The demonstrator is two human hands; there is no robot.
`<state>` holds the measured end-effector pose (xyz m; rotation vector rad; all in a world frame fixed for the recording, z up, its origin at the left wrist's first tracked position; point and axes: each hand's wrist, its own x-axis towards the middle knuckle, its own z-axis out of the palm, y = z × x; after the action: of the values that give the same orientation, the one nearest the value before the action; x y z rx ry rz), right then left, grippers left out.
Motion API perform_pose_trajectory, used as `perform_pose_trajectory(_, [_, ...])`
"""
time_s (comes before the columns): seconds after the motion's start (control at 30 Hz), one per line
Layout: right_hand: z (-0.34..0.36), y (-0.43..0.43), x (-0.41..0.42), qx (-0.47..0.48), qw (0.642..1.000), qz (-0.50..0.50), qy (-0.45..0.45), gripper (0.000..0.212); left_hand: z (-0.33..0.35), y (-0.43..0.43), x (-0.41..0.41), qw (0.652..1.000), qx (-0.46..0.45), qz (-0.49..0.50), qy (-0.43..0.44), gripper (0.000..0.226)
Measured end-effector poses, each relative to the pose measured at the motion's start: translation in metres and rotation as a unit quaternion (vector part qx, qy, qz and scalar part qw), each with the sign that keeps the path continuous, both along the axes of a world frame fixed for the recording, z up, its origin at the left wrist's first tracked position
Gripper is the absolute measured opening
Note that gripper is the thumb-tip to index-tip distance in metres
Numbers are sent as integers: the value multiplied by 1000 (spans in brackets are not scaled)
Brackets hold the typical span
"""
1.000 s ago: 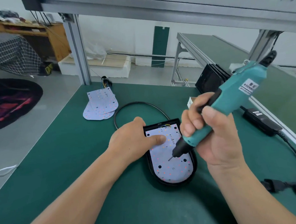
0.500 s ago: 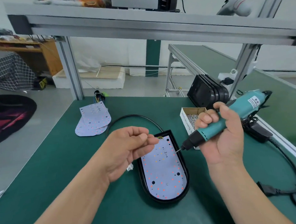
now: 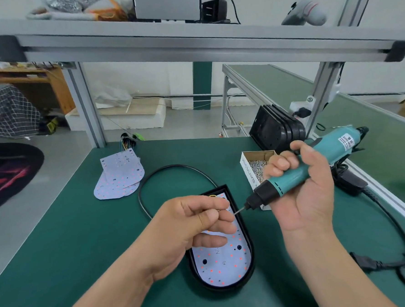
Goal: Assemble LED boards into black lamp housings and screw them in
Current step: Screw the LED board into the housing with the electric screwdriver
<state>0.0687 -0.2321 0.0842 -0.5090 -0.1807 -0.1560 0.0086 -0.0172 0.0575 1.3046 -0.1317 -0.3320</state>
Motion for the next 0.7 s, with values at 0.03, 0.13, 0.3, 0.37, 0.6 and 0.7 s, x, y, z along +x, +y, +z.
perform_pose_trajectory(0.03, [0, 0, 0, 0, 1000, -1, -1, 4, 0, -1, -1, 1000, 6, -4, -2, 16])
perform_pose_trajectory(0.13, [1, 0, -2, 1, 1000, 1, -7, 5, 0, -4, -2, 1000, 22, -9, -10, 18])
perform_pose_trajectory(0.3, [3, 1, -3, 4, 1000, 9, -22, 9, -1, -6, -3, 999, 30, -3, -25, 6])
perform_pose_trajectory(0.37, [4, 1, -4, 5, 1000, 13, -24, 10, -1, -6, -2, 998, 42, 1, -37, 4])
perform_pose_trajectory(0.6, [6, 2, -8, 5, 999, 23, -36, 10, -5, -8, -2, 996, 63, 35, -44, 29])
perform_pose_trajectory(0.7, [6, 3, -9, 4, 999, 26, -41, 11, -6, -10, -2, 997, 59, 41, -40, 26])
